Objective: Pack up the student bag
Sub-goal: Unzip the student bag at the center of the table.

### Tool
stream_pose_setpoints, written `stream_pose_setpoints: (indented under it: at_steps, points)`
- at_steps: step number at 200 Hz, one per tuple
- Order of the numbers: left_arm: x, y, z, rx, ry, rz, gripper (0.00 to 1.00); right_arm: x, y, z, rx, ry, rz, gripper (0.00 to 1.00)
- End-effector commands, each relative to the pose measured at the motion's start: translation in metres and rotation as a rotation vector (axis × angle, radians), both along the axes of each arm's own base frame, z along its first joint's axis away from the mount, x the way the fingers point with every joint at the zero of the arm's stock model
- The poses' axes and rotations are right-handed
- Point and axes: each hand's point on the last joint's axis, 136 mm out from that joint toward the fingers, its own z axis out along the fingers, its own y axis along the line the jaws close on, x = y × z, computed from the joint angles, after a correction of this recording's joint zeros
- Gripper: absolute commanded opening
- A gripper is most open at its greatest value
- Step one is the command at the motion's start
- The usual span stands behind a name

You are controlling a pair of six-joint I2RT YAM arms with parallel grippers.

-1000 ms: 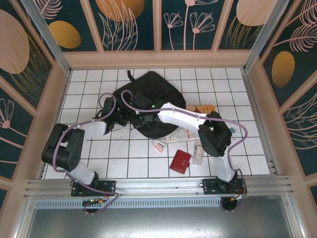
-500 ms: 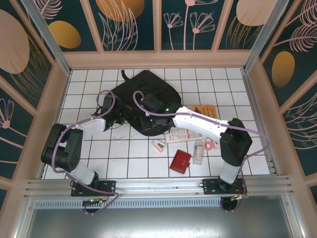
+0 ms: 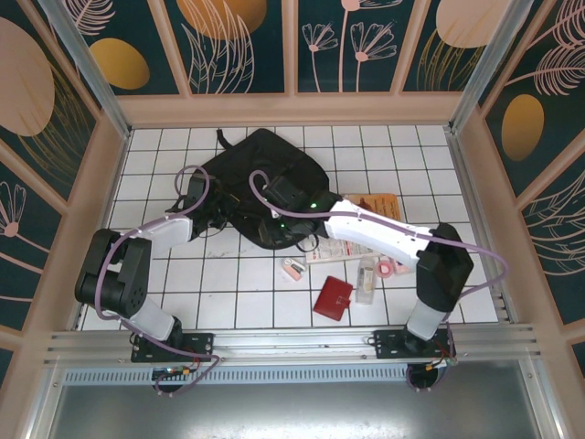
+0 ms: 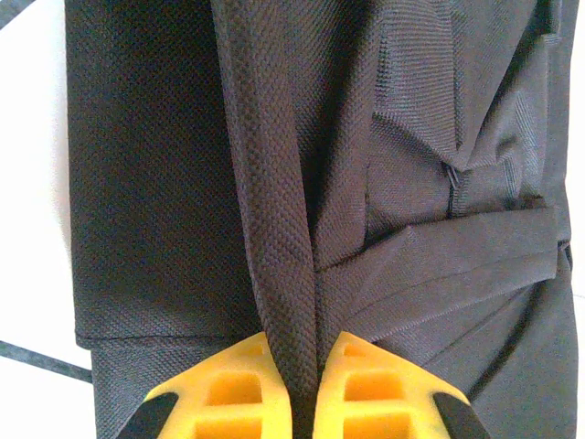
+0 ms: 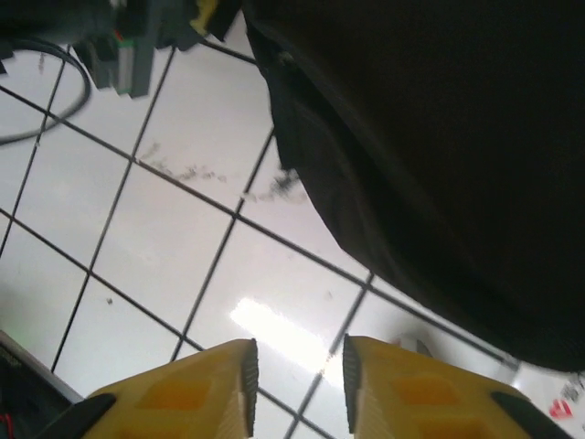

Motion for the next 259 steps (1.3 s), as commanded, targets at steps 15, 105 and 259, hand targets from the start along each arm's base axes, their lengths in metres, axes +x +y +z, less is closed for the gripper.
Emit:
stream_pose_setpoints:
  at_steps: [15, 105, 259]
  points:
    - [-0.001, -0.002, 0.01, -0.031, -0.006, -0.004, 0.0, 0.018, 0.023, -0.011, -0.018, -0.003, 0.013, 0.44]
    - [-0.002, -0.006, 0.011, -0.068, -0.003, -0.01, 0.0, 0.045, 0.041, -0.041, -0.076, 0.012, 0.002, 0.45]
    - [-0.002, -0.002, 0.012, -0.053, -0.013, -0.003, 0.0, 0.049, 0.034, -0.053, -0.12, 0.002, -0.023, 0.0]
